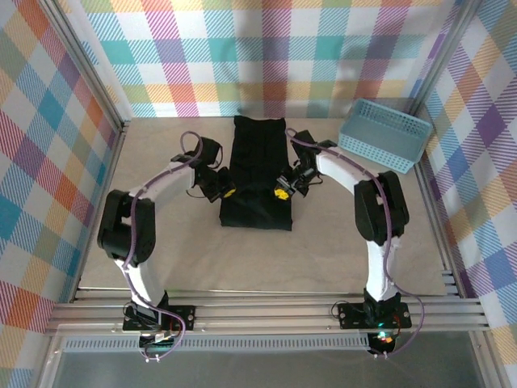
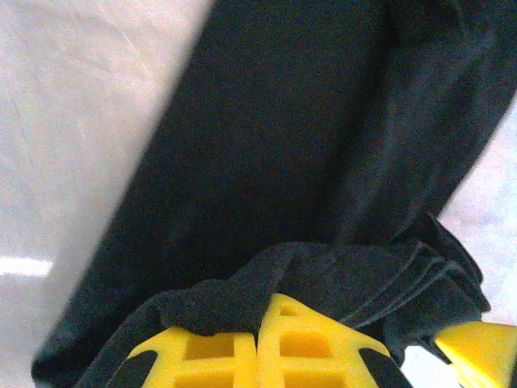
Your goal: Fold and stack the t-shirts
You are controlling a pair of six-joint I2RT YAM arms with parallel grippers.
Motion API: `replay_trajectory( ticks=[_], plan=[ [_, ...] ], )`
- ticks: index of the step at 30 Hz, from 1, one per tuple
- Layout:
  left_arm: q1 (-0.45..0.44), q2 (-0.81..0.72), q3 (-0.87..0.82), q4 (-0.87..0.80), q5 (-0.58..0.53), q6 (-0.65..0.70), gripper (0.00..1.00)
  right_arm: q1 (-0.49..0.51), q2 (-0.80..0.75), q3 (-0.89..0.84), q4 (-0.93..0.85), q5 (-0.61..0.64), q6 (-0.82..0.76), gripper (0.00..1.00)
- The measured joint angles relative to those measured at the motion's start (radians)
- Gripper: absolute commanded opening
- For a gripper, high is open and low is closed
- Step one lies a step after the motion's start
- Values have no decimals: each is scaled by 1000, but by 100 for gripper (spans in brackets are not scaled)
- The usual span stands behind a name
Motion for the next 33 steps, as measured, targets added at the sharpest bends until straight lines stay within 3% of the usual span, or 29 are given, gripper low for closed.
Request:
replay_trajectory(
  ticks=[7, 18, 20, 21, 24, 26, 30, 33],
  plan=[
    [22, 117, 67, -4, 0, 35, 0, -27, 116, 99, -39, 27, -17, 0],
    [25, 155, 141, -4, 3, 77, 0, -34, 124, 158, -71, 68, -17, 0],
    [29, 158, 144, -5, 3, 80, 8, -36, 130, 178, -72, 68, -20, 6],
    [30, 161, 146, -5, 2, 85, 17, -37, 135, 188, -75, 67, -21, 15],
    [33, 171, 155, -8, -7, 102, 65, -43, 156, 207, -80, 70, -34, 39],
    [35, 164, 150, -7, -24, 106, 75, -47, 155, 198, -90, 99, -39, 47],
    [36, 50, 41, 0, -61, 103, 73, -52, 70, 71, -67, 159, -45, 50],
    [37, -142, -142, 30, -58, 53, 69, -48, -66, -86, -39, 178, -35, 51]
  ],
)
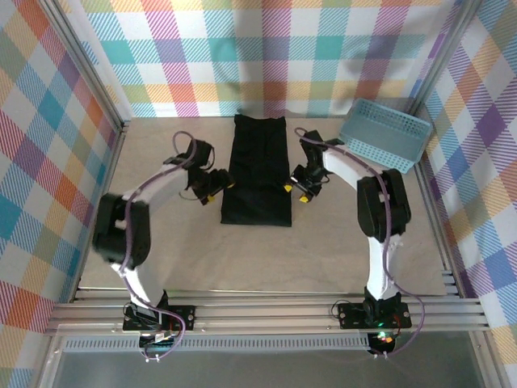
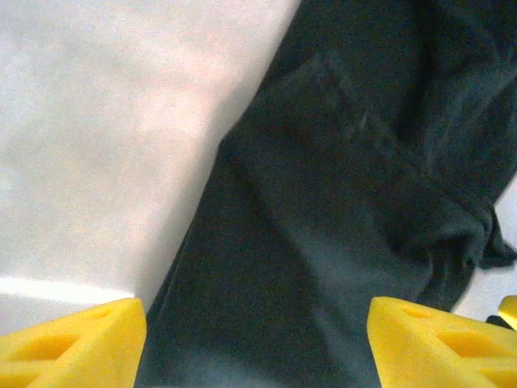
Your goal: Fold and stack the t-shirts
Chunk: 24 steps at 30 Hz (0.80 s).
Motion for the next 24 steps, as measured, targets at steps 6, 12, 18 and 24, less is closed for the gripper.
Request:
replay_trajectory(
  ticks=[6, 12, 18, 24],
  plan=[
    [0, -180, -296, 116, 72, -195, 60, 50, -196, -270, 144, -54, 60, 55],
    [0, -81, -365, 180, 124, -330, 56, 121, -158, -389, 269, -132, 141, 54],
    [4, -57, -355, 174, 146, -381, 51, 114, -138, -405, 286, -149, 167, 54],
    [4, -22, -315, 132, 148, -399, 47, 114, -132, -404, 282, -146, 167, 40]
  ],
)
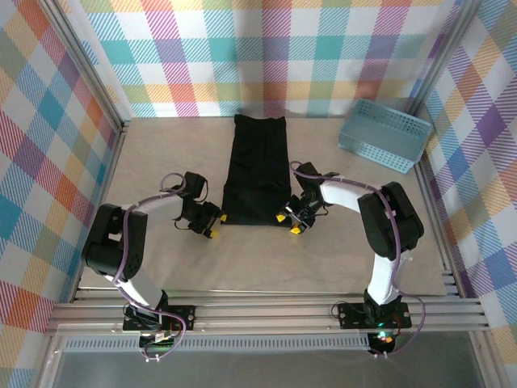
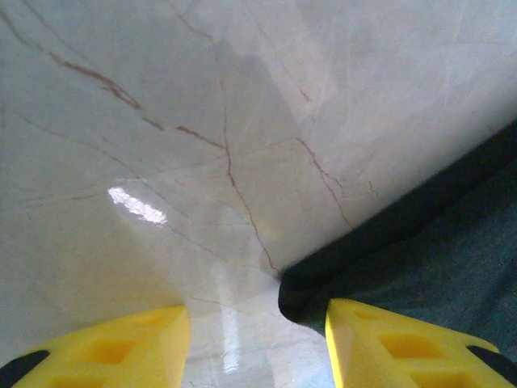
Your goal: Fold and stack the t-shirts
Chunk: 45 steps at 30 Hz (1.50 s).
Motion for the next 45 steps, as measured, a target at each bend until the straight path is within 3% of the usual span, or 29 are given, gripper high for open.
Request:
replay_trajectory(
  ticks=[4, 9, 12, 14, 16, 23, 31, 40, 45],
  plan=[
    [0, 32, 43, -51, 0, -4, 37, -6, 29, 32, -49, -3, -9, 24],
    [-3, 65, 84, -53, 4, -3, 32, -6, 55, 71, -66, 10, -29, 12],
    [-11, 70, 90, 6, 3, -2, 40, -6, 61, 103, -34, 32, -44, 7],
    [-14, 69, 91, 50, -8, -1, 53, -6, 61, 116, -19, 40, -51, 3],
    [-18, 60, 94, 66, -25, 8, 54, -6, 60, 116, -15, 45, -57, 0],
    [-19, -3, 88, 58, -50, 26, 41, -6, 59, 116, -16, 46, -58, 0],
    [-20, -3, 81, 27, -71, 30, 48, -8, 43, 114, -16, 42, -58, 0],
    [-64, 16, 71, 12, -72, 29, 44, -15, 42, 103, -17, 29, -58, 0],
    [-80, 58, 92, -15, -80, 31, 36, -15, 42, 100, -17, 21, -58, 0]
  ],
)
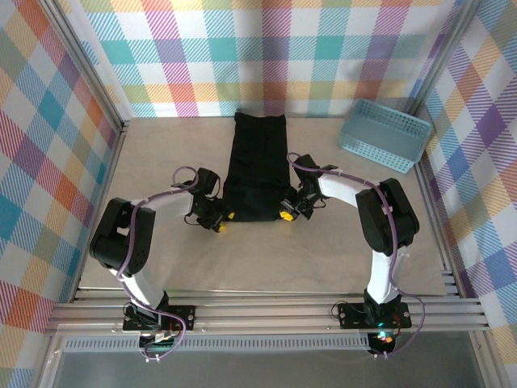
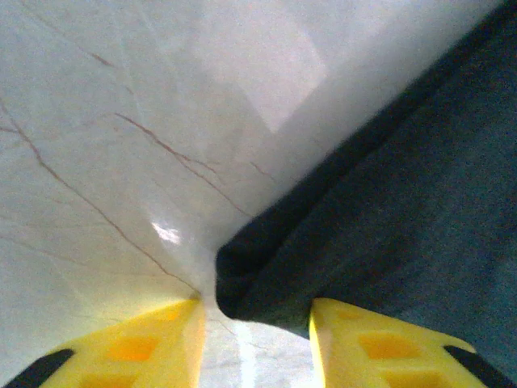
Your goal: Fold and stack the t-shirts
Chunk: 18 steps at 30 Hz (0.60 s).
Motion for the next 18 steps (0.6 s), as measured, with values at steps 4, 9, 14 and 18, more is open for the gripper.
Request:
replay_trajectory(
  ticks=[4, 9, 14, 18],
  plan=[
    [1, 50, 81, -74, -23, 35, 31, 0, -5, -18, 2, -5, 0, 0],
    [2, 104, 178, -66, -98, 99, 0, -5, -15, -32, 7, -17, -1, 0],
    [3, 95, 223, -55, -142, 129, 0, -23, -23, -6, -5, -32, -17, 0],
    [9, 73, 313, -93, -147, 135, 0, -63, -23, 124, -60, -37, -46, 0]
  ],
)
